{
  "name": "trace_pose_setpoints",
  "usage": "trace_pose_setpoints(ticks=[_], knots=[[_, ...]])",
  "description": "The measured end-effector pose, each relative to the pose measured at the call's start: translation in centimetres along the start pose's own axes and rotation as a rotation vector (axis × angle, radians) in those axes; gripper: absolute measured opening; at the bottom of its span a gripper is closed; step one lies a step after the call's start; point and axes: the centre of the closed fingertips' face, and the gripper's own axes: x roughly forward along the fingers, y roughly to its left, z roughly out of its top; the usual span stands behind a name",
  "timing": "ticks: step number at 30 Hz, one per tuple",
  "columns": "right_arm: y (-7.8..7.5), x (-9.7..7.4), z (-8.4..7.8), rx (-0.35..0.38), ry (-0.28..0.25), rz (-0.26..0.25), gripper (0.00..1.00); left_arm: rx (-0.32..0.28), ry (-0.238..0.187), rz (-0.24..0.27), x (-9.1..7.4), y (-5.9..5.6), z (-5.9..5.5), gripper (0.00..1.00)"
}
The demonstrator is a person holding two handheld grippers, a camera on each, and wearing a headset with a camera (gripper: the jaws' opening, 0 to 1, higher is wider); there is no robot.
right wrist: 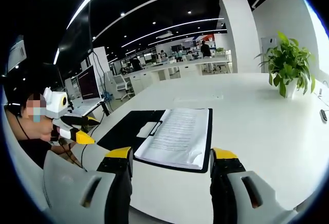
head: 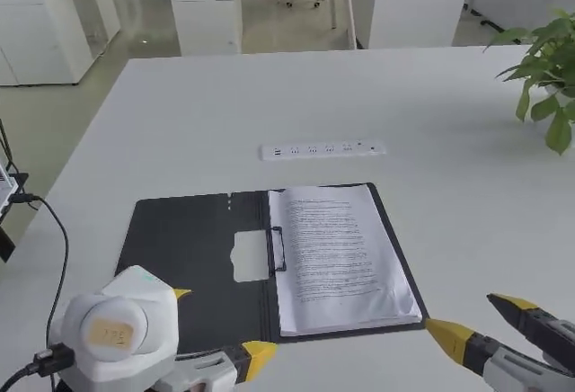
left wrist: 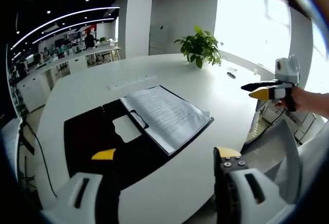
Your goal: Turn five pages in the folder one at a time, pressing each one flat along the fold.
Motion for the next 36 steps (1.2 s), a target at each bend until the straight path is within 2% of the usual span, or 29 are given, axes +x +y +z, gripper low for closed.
trace_pose_setpoints(ticks=[4,10,19,24,30,33,36], knots=[[0.0,0.2,-0.3,0.001,0.004,0.000,0.60,-0.002,-0.003,-0.022,1.5,-0.4,0.1,0.74],[0.3,0.4,-0.6,0.009,0.010,-0.001,0.60,0.004,0.016,-0.052,3.6,-1.0,-0.1,0.74],[0.5,0.7,-0.9,0.017,0.009,-0.008,0.60,0.021,0.008,-0.092,6.9,-2.3,0.5,0.72],[0.8,1.0,-1.0,0.025,0.009,-0.012,0.60,0.054,0.013,-0.107,8.9,-2.9,0.6,0.71],[1.0,1.3,-1.6,0.033,0.019,-0.013,0.59,0.048,0.016,-0.123,11.3,-3.5,0.7,0.72],[1.2,1.3,-1.8,0.032,0.023,-0.013,0.59,0.058,0.005,-0.129,12.4,-3.7,0.8,0.68],[1.2,1.4,-2.0,0.032,0.028,-0.017,0.59,0.053,0.005,-0.135,13.7,-4.1,0.8,0.68]])
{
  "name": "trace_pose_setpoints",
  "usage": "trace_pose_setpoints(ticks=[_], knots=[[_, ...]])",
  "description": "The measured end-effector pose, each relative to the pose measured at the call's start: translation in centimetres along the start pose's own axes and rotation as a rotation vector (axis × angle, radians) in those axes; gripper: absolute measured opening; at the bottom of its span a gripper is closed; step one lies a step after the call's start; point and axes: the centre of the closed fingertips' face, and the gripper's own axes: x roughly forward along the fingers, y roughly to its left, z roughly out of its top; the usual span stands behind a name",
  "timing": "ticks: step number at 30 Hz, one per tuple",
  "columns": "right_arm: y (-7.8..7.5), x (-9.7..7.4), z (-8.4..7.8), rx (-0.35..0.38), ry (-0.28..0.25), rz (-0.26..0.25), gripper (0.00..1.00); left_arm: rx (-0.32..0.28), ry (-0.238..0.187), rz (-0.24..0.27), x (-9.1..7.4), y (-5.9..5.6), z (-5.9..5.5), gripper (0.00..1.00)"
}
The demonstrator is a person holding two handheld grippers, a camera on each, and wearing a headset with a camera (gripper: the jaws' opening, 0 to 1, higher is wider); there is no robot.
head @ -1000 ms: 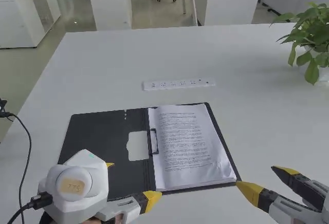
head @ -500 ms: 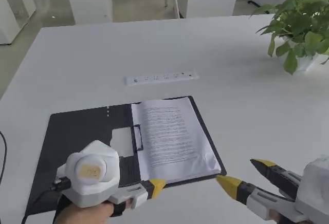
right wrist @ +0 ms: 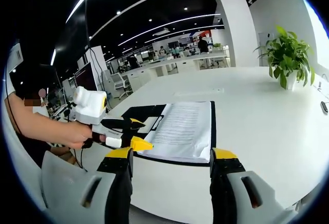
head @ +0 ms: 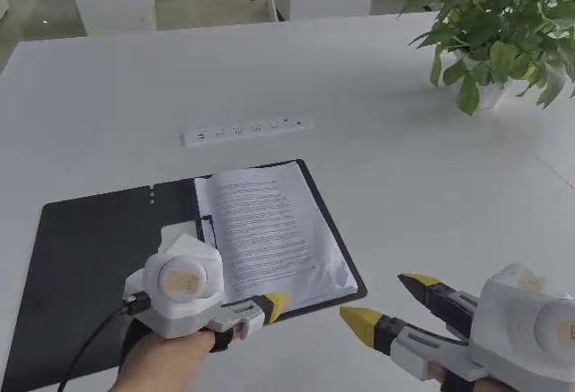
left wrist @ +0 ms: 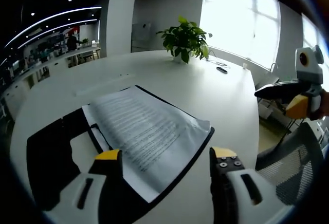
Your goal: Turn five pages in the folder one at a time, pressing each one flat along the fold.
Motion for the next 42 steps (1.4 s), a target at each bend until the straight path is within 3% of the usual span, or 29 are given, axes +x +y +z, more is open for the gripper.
trace_pose_setpoints(ticks=[12,25,32,42], knots=[[-0.5,-0.3,-0.2,0.002,0.009,-0.020,0.59,0.025,0.010,-0.018,4.8,-1.3,0.3,0.68],[-1.5,-0.8,-0.1,0.006,0.009,-0.044,0.59,0.026,0.033,-0.005,8.5,-2.3,0.2,0.65],[-1.8,-0.6,-0.4,0.005,0.018,-0.047,0.59,0.045,0.045,0.027,9.4,-2.3,-0.4,0.59],[-1.8,0.9,-0.8,-0.006,0.042,-0.032,0.57,0.109,0.034,0.052,9.5,-2.0,-0.9,0.55]])
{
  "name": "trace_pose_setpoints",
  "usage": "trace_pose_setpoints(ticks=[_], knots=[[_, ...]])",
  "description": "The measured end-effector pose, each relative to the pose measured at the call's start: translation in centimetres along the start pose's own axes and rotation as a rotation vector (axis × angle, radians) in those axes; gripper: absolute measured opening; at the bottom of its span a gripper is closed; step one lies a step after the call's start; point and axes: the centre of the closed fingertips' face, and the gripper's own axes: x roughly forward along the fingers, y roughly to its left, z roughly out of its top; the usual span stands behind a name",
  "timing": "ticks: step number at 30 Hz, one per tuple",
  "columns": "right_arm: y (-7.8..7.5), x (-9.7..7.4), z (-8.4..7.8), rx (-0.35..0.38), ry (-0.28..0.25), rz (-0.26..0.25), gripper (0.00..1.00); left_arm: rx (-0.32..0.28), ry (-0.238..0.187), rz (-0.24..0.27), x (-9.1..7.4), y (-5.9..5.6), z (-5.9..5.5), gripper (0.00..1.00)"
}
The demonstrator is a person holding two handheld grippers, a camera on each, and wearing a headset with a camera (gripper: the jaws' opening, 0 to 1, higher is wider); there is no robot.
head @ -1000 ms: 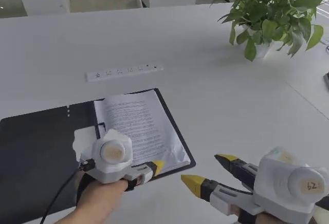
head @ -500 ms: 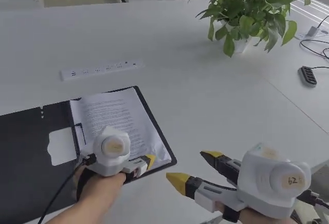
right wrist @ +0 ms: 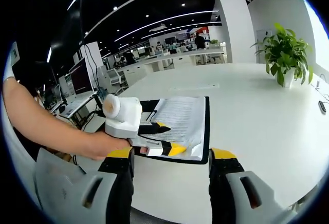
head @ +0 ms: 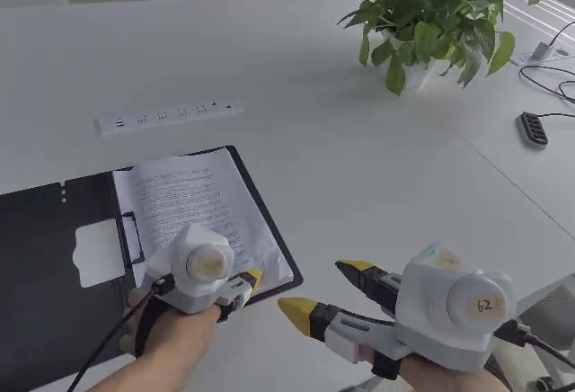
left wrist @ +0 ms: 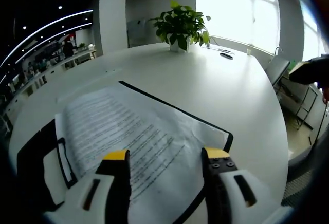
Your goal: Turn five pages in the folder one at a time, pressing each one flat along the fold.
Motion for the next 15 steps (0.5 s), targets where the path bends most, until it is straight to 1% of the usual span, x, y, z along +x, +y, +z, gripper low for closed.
trace_pose_setpoints(ticks=[2,6,8,11,15], knots=[[-0.1,0.4,-0.1,-0.003,0.004,0.003,0.57,0.008,-0.006,0.000,0.1,0.0,-0.1,0.55],[-0.3,1.1,-0.3,-0.004,0.008,0.005,0.54,0.035,-0.043,-0.022,0.0,-0.3,0.0,0.50],[-0.4,1.5,-0.4,-0.005,0.008,0.006,0.53,0.033,-0.055,-0.024,-0.1,-0.4,-0.1,0.48],[-0.6,2.2,-0.8,-0.013,0.025,0.010,0.53,0.039,-0.072,-0.027,0.0,-0.4,-0.1,0.46],[-0.9,3.0,-0.8,-0.020,0.037,0.011,0.52,0.035,-0.091,-0.036,0.1,-0.4,0.0,0.41]])
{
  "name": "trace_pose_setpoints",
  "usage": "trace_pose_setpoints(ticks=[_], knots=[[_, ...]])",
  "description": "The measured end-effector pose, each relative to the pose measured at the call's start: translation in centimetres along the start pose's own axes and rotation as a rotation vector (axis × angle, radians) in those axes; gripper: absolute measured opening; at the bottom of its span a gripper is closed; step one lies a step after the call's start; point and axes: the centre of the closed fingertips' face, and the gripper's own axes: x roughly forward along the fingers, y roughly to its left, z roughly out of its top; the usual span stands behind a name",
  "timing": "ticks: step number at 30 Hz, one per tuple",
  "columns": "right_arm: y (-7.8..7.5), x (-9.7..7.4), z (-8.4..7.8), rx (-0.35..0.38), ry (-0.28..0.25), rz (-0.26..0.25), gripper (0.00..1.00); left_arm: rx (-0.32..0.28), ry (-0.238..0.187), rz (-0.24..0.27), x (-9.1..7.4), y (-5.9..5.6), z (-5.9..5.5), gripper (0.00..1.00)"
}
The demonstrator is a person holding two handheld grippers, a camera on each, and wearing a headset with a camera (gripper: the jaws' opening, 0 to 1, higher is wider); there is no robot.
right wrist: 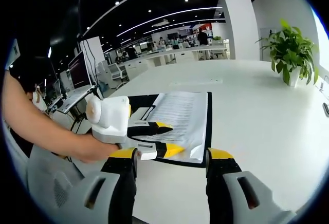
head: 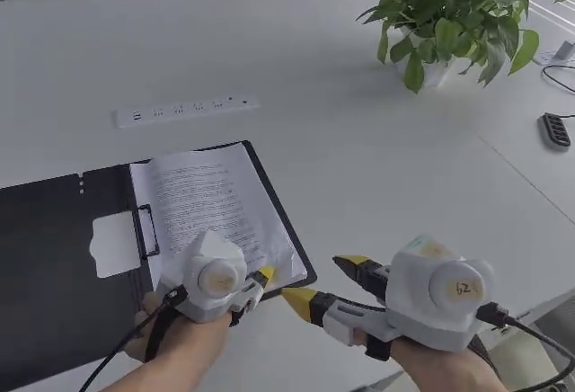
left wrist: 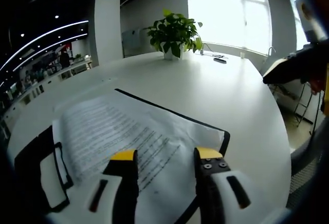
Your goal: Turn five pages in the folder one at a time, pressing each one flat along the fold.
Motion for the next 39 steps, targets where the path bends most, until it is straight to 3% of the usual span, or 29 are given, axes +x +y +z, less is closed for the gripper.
trace_pose_setpoints(ticks=[5,21,24,39], knots=[[-0.4,0.9,0.2,-0.001,0.001,-0.002,0.52,0.000,-0.016,-0.014,-0.1,0.1,-0.1,0.29],[-1.9,5.0,-1.3,0.054,0.072,-0.018,0.42,-0.010,-0.022,-0.028,0.0,0.1,0.0,0.18],[-2.2,5.7,-1.5,0.074,0.080,-0.026,0.41,-0.009,-0.022,-0.042,0.0,-0.4,0.0,0.11],[-3.1,7.9,-3.1,0.176,0.134,-0.072,0.33,-0.034,-0.025,-0.045,0.0,-0.3,0.1,0.10]])
